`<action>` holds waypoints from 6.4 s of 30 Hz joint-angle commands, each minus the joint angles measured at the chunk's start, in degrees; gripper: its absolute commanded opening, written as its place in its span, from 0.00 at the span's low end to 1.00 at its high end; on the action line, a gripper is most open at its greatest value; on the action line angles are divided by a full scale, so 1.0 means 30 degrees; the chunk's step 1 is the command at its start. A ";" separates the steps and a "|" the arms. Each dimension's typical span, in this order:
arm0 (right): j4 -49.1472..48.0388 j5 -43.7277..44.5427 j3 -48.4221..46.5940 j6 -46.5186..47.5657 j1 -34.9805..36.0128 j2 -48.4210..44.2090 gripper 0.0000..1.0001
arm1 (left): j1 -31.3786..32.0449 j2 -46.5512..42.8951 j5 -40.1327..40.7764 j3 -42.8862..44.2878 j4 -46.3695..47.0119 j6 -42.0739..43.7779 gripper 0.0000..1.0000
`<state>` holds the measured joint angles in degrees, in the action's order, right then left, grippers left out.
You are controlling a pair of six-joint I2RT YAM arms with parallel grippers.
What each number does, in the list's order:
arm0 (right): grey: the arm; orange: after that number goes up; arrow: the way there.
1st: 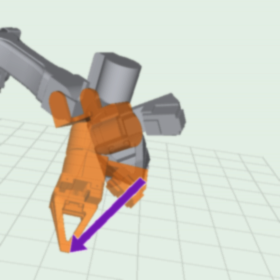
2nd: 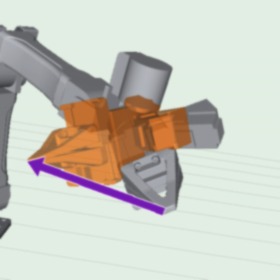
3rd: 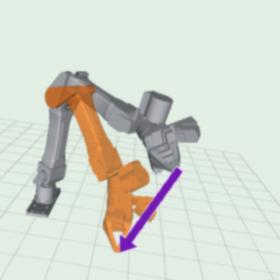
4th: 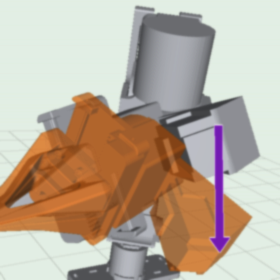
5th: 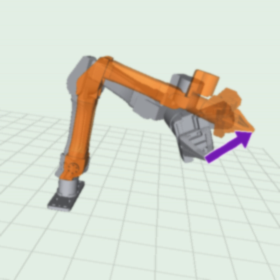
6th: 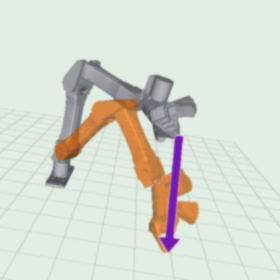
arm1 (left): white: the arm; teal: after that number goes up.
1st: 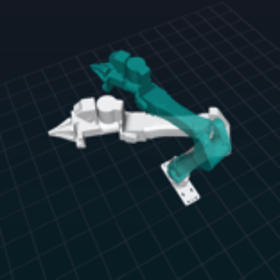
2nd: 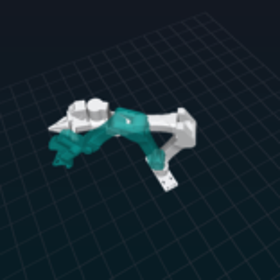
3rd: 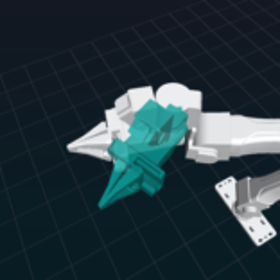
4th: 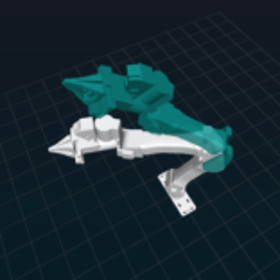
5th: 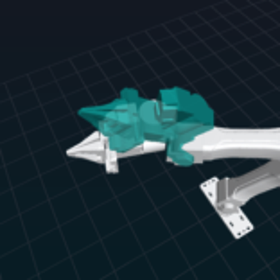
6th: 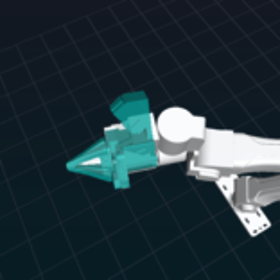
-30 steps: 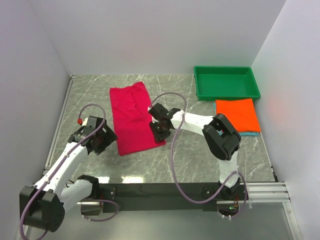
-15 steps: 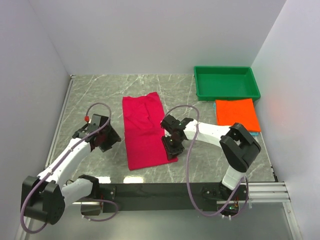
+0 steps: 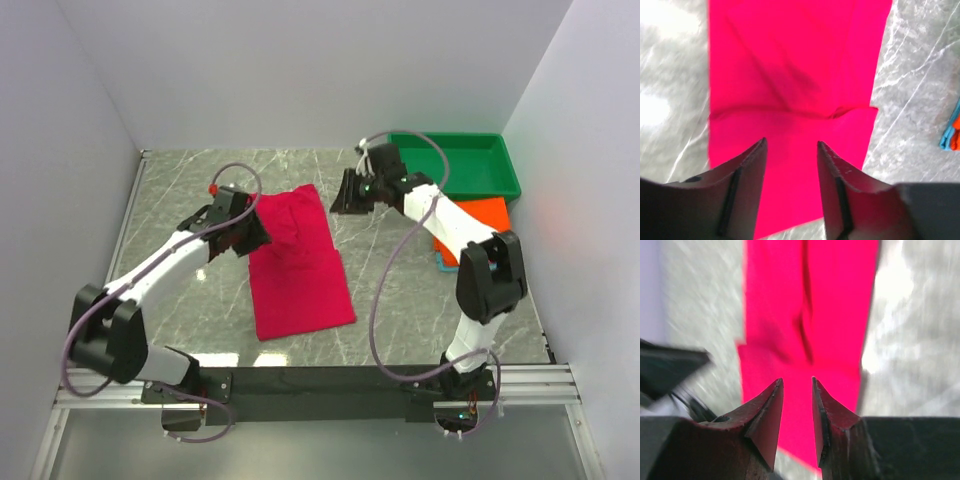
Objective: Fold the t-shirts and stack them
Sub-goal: Fold the tshirt
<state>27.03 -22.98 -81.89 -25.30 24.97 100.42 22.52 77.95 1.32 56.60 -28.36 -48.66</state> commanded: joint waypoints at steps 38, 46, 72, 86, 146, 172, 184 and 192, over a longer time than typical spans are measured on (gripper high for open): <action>-1.1501 -0.2589 -0.8797 -0.9645 -0.1819 1.3874 0.36 | 0.0168 0.0798 -0.0294 -0.2369 0.2659 -0.0476 0.49; -0.7469 -0.1394 -0.6457 -0.5517 -0.1879 0.8168 0.46 | 0.0168 -0.3860 -0.0059 -0.4478 -0.0413 -0.1619 0.76; 0.2680 0.5407 0.9629 -0.5131 0.5766 -0.3971 0.57 | 0.4474 -0.3896 -0.1290 -0.7645 -0.3292 -0.4139 0.69; 0.2973 0.5228 0.9982 -0.5834 0.6441 -0.3620 0.54 | 0.5558 -0.1873 -0.1026 -0.7938 -0.2442 -0.4754 0.60; 1.1731 0.3415 0.9366 -0.4281 1.2358 -0.8948 0.00 | 1.4462 -0.8872 -0.5536 -0.6152 -0.8653 -0.9352 0.01; 1.4722 0.3941 -0.1968 0.1752 0.6472 -0.2835 0.00 | 0.5240 -0.7149 0.0465 -0.1759 -0.8976 -0.6164 0.01; 1.4430 0.3500 -0.7300 0.3247 0.4012 0.1647 0.00 | 0.1606 -0.3725 0.1143 -0.0554 -0.4998 -0.3029 0.01; 1.1942 0.3149 -0.8067 0.3190 0.2576 0.4815 0.00 | -0.0271 -0.0352 0.0407 -0.1201 -0.0891 -0.1270 0.01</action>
<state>66.22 -14.31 -104.03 -16.64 34.13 113.47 23.11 75.29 1.69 53.34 -37.12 -56.34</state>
